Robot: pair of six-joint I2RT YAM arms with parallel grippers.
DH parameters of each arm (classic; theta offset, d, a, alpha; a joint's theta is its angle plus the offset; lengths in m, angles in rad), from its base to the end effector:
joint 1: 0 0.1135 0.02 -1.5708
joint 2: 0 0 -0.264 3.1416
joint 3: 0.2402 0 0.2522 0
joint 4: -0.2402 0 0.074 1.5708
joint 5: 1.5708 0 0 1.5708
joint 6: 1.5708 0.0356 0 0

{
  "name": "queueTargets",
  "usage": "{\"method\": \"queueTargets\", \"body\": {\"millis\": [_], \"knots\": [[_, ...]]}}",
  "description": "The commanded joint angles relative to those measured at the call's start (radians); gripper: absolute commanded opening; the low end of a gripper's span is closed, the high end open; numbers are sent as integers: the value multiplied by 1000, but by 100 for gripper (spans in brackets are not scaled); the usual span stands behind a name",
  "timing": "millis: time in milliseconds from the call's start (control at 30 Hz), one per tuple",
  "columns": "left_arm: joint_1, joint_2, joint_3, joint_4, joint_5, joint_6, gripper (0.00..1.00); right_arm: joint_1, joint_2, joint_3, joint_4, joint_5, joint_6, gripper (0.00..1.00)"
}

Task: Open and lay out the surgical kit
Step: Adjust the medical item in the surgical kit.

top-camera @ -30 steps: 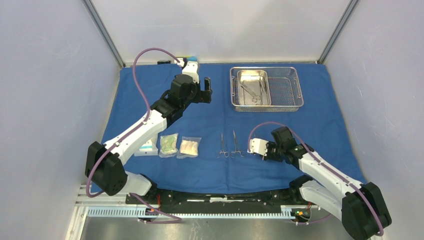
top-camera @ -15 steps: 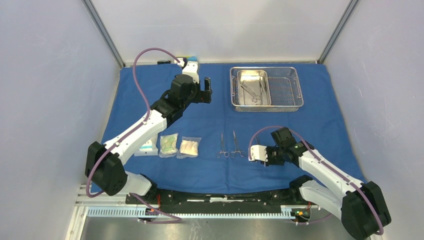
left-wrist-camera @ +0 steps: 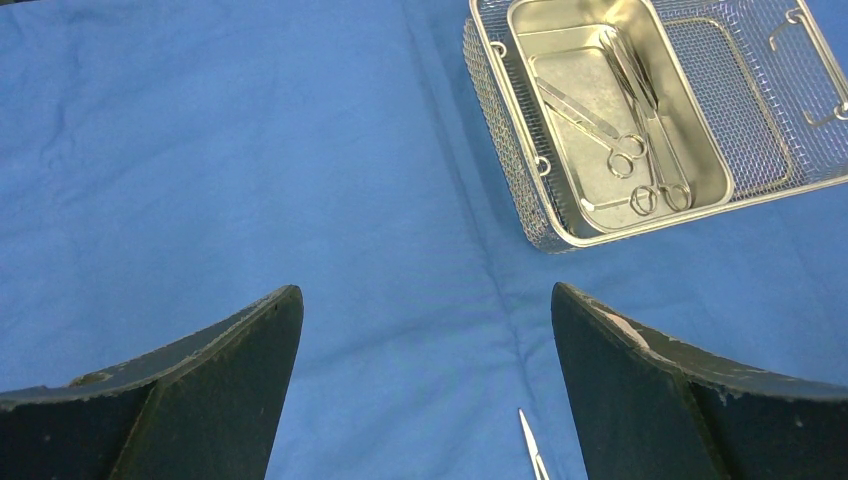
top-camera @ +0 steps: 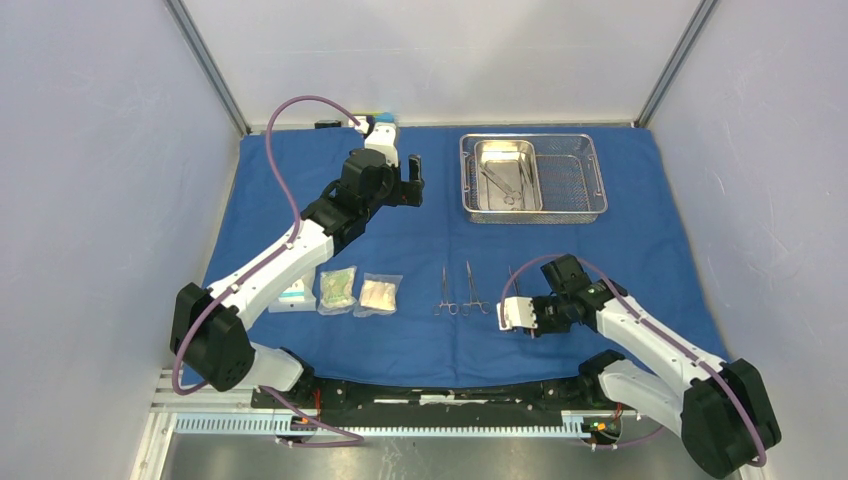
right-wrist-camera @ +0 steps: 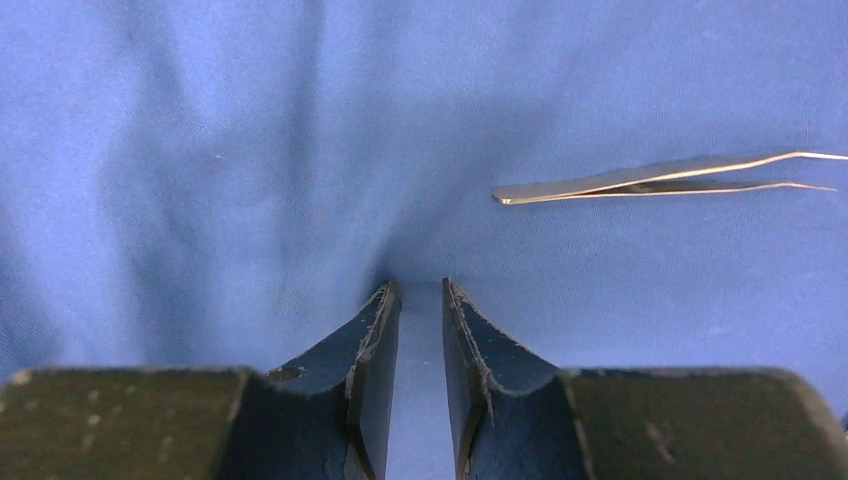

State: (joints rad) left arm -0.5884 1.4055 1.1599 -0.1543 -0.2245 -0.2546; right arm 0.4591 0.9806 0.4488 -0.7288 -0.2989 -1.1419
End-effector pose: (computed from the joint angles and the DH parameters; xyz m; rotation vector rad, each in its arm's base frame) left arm 0.2780 -0.1760 0.3302 0.1820 1.9665 -0.3316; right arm 0.1277 0.0748 0.1575 -2.0122 1.8624 0.2454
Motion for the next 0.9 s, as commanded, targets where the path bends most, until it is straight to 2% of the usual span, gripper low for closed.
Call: {"method": "queueTargets", "body": {"millis": [0,333,633,867], "knots": [[4,11,30,38,8,45,100,6,28,2,-177,-66,-98,29],[4,20,37,38,3,54,100,29,29,32,-273,-116,-179,27],[4,26,42,38,-4,63,100,107,2,48,-295,-136,-171,26],[4,32,47,38,-7,69,100,126,-13,142,-306,-154,-149,26]]}}
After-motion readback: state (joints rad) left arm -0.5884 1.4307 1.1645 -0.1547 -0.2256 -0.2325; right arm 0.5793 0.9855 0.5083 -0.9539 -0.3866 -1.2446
